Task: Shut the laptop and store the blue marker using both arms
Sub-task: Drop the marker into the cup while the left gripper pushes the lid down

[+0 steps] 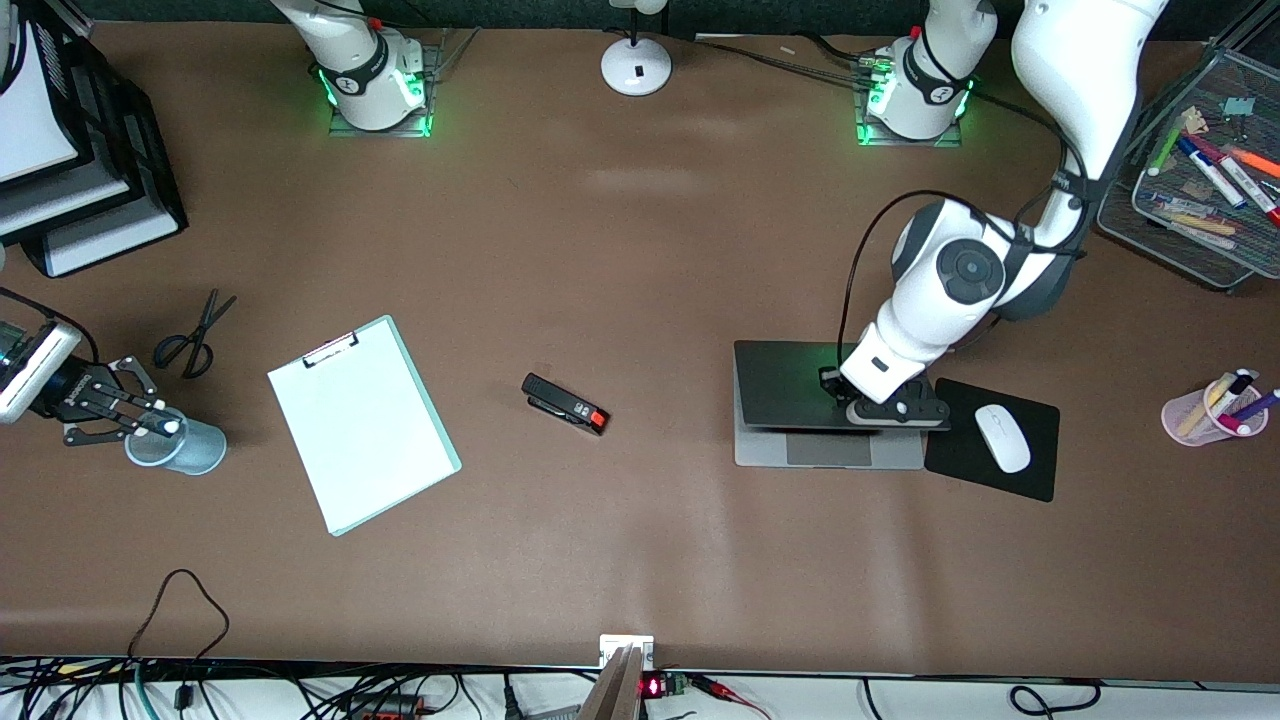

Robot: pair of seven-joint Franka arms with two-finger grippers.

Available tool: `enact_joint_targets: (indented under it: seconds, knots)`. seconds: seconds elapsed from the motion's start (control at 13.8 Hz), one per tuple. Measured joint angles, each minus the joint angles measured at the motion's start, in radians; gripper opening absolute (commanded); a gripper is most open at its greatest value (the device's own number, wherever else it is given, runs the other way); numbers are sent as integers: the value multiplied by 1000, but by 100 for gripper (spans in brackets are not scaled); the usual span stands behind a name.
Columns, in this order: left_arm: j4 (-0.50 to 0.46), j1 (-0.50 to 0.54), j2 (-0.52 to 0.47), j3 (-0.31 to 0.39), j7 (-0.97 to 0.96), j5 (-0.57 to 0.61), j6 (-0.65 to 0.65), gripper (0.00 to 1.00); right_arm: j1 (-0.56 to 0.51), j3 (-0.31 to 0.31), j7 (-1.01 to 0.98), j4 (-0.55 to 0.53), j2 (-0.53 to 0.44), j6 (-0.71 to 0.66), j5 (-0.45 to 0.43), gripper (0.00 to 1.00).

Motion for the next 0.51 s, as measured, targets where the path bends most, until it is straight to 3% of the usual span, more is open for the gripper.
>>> enact_joint_targets:
  seconds: [0.14, 0.22, 0.29, 0.36, 0.51]
  knots:
    - [40, 0, 54, 9, -1, 25, 12, 0, -3, 0, 0, 8, 8, -1, 2, 2]
    - [64, 0, 84, 12, -1, 36, 14, 0, -5, 0, -1, 9, 12, -1, 6, 29]
    - [91, 0, 115, 14, -1, 44, 15, 0, -9, 0, -2, 9, 18, -1, 12, 84]
    - [117, -1, 147, 14, -1, 47, 15, 0, -14, 0, -2, 11, 28, -1, 16, 100]
    - [166, -7, 211, 14, -1, 48, 17, 0, -22, 0, -2, 20, 45, -2, 20, 100]
